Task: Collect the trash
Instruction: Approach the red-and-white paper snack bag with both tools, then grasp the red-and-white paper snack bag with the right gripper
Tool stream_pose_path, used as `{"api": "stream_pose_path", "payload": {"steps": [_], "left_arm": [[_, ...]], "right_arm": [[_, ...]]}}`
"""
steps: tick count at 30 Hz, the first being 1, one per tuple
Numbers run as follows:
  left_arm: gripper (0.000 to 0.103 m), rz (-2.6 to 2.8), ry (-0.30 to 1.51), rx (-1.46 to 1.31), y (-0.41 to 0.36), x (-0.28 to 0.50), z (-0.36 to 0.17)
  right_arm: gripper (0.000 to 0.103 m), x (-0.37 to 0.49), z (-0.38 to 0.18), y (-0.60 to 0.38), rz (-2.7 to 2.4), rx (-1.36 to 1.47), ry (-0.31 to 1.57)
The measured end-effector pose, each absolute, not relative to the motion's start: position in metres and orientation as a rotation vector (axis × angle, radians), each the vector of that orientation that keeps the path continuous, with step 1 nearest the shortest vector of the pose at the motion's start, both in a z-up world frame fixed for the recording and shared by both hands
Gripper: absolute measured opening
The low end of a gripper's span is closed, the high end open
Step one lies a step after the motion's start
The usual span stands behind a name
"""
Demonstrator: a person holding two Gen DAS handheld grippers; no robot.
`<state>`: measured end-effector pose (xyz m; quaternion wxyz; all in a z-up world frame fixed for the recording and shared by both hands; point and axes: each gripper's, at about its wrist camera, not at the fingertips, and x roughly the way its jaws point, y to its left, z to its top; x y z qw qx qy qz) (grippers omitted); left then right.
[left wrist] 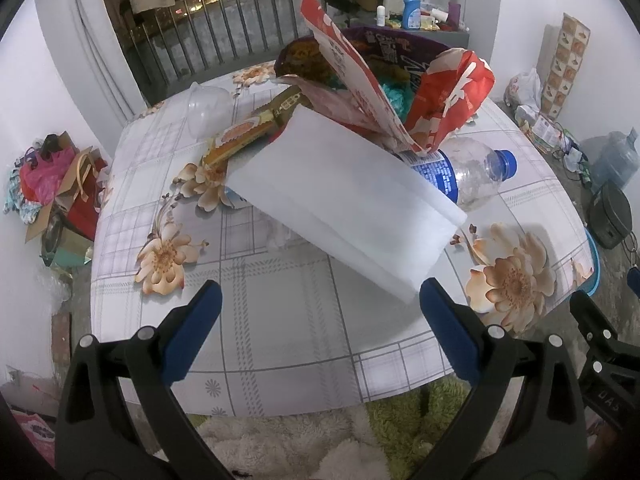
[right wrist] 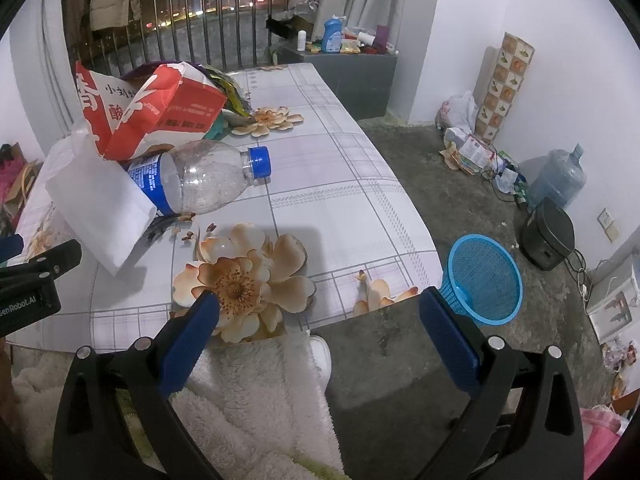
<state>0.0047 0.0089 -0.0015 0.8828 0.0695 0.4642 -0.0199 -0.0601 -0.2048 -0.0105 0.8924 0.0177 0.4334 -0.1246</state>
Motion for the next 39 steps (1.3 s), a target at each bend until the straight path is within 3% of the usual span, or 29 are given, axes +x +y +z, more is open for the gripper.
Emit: {"api": "stream_pose_path", "payload": {"steps": [21,31,39], "left_arm": [[0.095,-0.038,0.929,0.013,0.04,0.018,0.006],[0.095,-0.297,0.814,-0.285,0.084,0.022,0.022],[0.095,-0.354,0.709,-0.324,0.102,0.037,0.029]], "right_arm": [[0.097,-0.037,0.0,-0.199,-0.19,0.075,0.836],[0.097,-0.007,0.029,-0.174,-0.095,0.074,0.687],[0.097,0.008,0.052,-0.172,-0.065,0.121,0.644]]}}
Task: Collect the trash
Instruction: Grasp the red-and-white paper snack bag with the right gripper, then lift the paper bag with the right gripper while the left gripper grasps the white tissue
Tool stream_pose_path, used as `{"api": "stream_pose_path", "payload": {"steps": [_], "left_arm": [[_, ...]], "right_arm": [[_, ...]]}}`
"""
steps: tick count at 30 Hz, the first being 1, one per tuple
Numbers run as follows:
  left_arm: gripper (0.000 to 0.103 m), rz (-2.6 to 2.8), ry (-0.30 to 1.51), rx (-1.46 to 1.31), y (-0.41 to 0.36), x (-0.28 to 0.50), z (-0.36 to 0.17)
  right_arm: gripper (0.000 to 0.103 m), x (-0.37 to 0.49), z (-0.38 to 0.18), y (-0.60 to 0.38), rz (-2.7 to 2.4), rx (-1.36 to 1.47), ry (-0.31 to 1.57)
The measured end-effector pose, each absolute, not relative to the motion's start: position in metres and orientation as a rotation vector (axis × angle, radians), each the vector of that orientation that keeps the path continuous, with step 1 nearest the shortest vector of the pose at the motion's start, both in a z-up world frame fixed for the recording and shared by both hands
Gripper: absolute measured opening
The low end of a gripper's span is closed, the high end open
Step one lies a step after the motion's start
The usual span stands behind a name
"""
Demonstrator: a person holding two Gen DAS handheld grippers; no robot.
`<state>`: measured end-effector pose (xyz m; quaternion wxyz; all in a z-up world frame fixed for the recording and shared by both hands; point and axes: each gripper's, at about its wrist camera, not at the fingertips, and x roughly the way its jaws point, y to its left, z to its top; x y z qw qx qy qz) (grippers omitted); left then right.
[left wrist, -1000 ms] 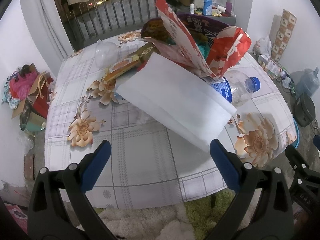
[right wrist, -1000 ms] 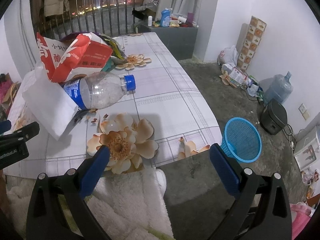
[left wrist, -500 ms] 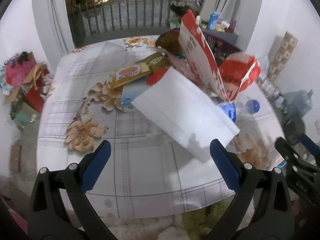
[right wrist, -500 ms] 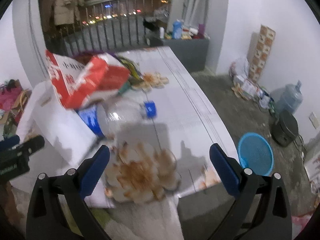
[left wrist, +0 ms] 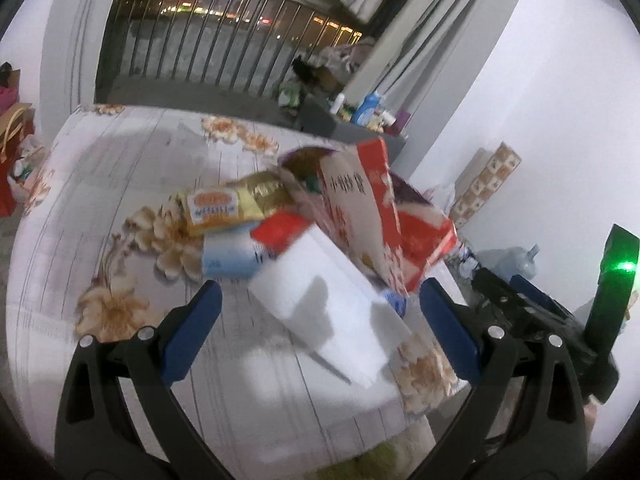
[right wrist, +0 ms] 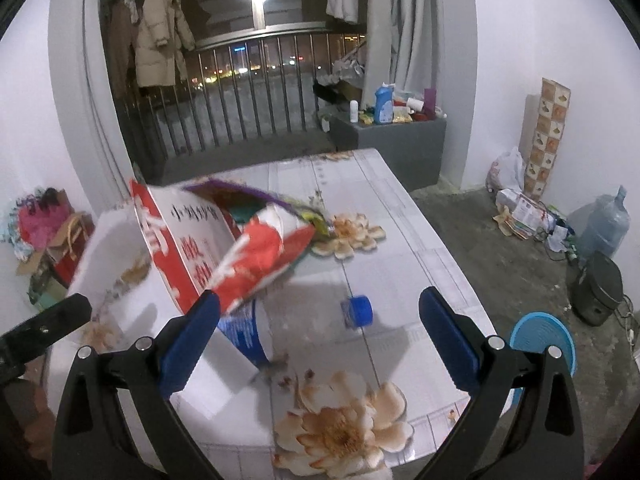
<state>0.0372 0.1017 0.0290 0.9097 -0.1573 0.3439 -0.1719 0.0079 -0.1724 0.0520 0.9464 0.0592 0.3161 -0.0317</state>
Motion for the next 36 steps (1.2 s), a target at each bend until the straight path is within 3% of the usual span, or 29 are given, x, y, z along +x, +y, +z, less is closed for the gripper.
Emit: {"api": "stream_pose_path", "payload": {"steps": [7,11,16,19,21,23,36], "left_arm": [[0.094,-0.418,0.813,-0.409,0.124,0.07,-0.002],[0.094,-0.438,0.88,-0.45,0.126,0.084,-0.017],[0.068,-0.46,0.935,-0.469,0.121,0.098,-0.031],[0.055,-0.473,0.942,-0.479,0.119,0.103,-0.034],[0.05,-0.48,0.939,-0.474,0.118,0.105,-0.035],[0.042,-0.486,0.937,-0.475,0.118,0.104,-0.034],[0.003,-0.513,0.847,-0.494,0.133,0.093,-0.014]], "right_arm": [[0.088,0.03,0.058,-0.177,0.055,0.264,0.685],[0.077,0.048,0.044,-0.172,0.117,0.367,0.758],[0.066,0.07,0.025,-0.167,0.177,0.471,0.833],[0.054,0.076,0.018,-0.161,0.177,0.479,0.867],[0.04,0.08,0.013,-0.16,0.175,0.496,0.89],[0.033,0.08,0.01,-0.164,0.178,0.524,0.905],[0.03,0.06,0.028,-0.18,0.198,0.581,0.819]]}}
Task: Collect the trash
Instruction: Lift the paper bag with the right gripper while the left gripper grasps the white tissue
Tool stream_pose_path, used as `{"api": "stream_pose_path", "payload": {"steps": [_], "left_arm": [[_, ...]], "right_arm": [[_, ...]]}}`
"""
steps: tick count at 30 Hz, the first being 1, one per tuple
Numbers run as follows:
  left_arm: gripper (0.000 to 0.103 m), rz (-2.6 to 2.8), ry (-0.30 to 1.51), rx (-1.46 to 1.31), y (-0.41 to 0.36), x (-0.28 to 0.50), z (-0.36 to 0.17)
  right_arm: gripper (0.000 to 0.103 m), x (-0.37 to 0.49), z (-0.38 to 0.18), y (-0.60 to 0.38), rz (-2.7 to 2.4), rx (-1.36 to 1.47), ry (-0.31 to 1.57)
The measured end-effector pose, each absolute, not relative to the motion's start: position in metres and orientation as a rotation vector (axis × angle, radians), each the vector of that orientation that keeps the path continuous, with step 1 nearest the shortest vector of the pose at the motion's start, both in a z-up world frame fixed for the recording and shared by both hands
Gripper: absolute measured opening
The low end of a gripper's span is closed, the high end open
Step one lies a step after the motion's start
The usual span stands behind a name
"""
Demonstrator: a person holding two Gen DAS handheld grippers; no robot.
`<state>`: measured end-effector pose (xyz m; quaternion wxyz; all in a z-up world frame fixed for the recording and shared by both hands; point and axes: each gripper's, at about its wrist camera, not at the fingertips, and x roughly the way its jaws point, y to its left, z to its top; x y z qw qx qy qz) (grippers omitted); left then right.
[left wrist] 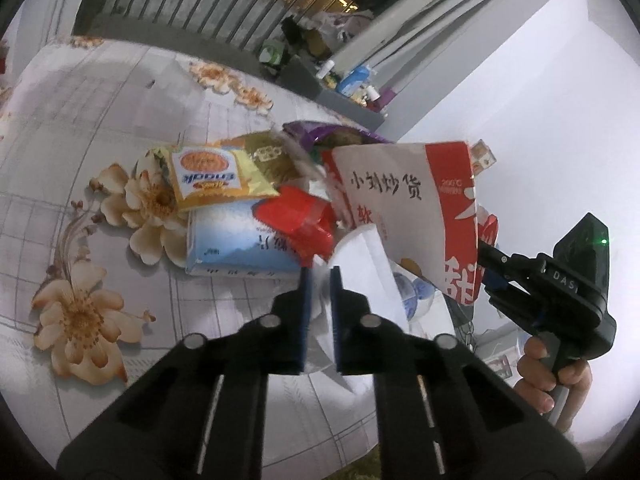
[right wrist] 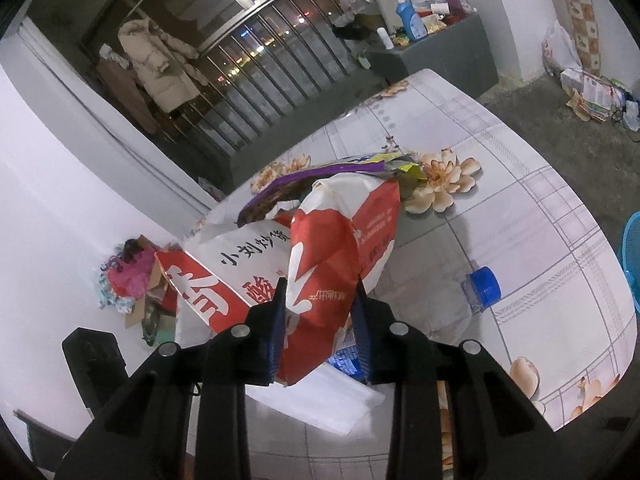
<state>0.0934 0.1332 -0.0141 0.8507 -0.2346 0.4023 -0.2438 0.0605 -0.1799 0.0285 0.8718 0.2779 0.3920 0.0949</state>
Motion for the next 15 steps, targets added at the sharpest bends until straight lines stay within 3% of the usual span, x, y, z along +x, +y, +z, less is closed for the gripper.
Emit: {"api": "stream_pose_path", "payload": {"steps": [15], "left_arm": [[0.0,-0.514,0.67,-0.466,0.16,0.064,0.04]], "right_arm": [[0.029,0.043,0.026,-0.213,0.436,0.854,0.799]]}}
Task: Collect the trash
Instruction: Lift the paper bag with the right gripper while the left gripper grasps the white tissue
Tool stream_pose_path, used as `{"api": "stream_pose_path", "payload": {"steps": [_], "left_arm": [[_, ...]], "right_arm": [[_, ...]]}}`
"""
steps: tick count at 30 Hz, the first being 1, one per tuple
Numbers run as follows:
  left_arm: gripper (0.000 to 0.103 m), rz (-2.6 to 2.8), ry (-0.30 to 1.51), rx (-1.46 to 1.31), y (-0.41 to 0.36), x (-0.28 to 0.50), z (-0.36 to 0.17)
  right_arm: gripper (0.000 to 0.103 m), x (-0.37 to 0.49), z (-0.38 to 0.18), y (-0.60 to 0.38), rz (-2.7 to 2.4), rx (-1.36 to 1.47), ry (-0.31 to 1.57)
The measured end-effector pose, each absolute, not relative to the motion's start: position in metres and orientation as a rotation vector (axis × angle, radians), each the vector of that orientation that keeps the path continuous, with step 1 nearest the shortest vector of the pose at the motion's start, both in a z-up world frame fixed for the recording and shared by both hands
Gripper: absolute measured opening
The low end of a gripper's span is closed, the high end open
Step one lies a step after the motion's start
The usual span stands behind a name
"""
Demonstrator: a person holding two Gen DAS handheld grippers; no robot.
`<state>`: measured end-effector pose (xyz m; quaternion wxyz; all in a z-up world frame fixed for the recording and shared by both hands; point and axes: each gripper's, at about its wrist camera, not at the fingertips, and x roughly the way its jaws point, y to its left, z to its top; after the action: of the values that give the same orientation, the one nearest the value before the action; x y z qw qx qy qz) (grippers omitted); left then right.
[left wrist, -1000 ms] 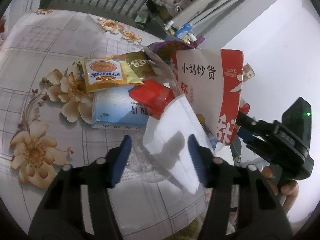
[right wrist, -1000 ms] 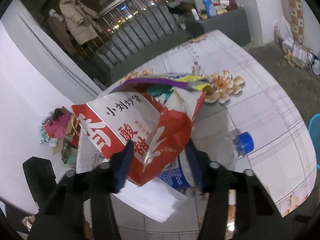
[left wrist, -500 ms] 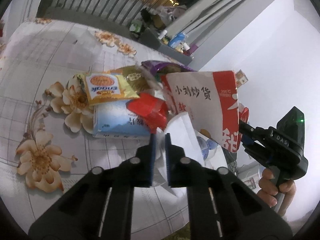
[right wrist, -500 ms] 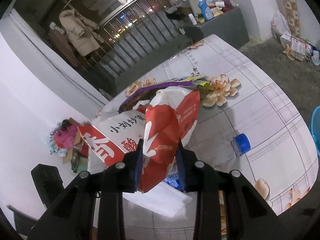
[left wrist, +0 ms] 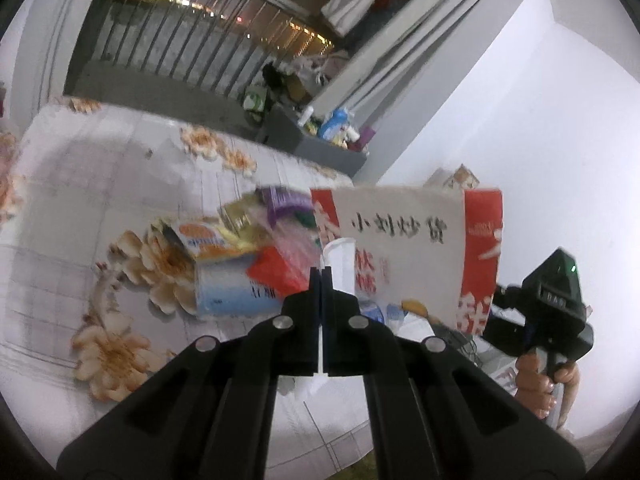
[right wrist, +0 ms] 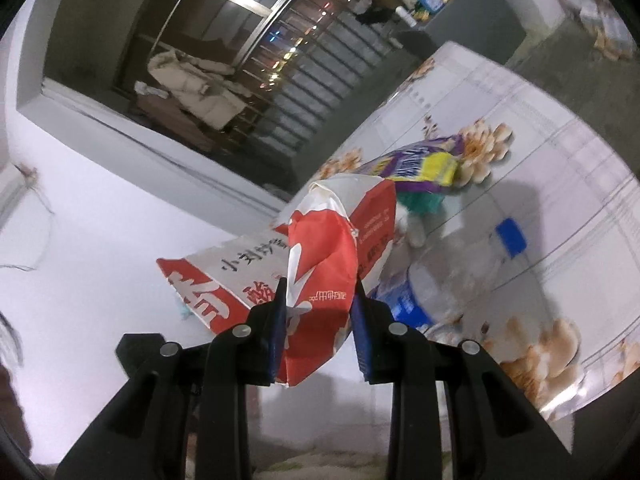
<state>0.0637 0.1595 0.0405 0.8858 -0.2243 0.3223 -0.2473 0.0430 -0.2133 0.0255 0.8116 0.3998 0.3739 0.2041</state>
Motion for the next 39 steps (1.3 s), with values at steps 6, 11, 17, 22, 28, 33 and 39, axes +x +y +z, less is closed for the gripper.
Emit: {"api": "stream_pose_path", "payload": {"steps": [6,11,17,22,28,33,39], "left_arm": [[0.0,-0.475,0.604,-0.473,0.177,0.053,0.067],[0.0,-0.454,0.562,-0.451,0.185,0.043,0.082],[0.0,-0.423,0.525,-0.436,0.193,0.036,0.095],[0.0,-0.412,0.487,-0.416,0.194,0.034,0.112],[0.0,-0.429,0.437,-0.37,0.186,0.038,0.137],[0.0,-0.475,0.395,-0.332,0.169,0.047,0.161],[0.0,-0.542,0.4,-0.286,0.132,0.075,0.18]], "right_arm": [[0.029,0.036,0.015,-0.216,0.521,0.945,0.812],[0.029,0.035,0.016,-0.214,0.576,0.968,0.8],[0.029,0.044,0.022,-0.213,0.645,0.978,0.778],[0.029,0.046,0.034,-0.215,0.693,0.976,0.743],[0.029,0.043,0.054,-0.228,0.721,0.969,0.671],[0.029,0.035,0.072,-0.251,0.698,0.947,0.598],[0.029,0.019,0.086,-0.289,0.633,0.949,0.51]]}}
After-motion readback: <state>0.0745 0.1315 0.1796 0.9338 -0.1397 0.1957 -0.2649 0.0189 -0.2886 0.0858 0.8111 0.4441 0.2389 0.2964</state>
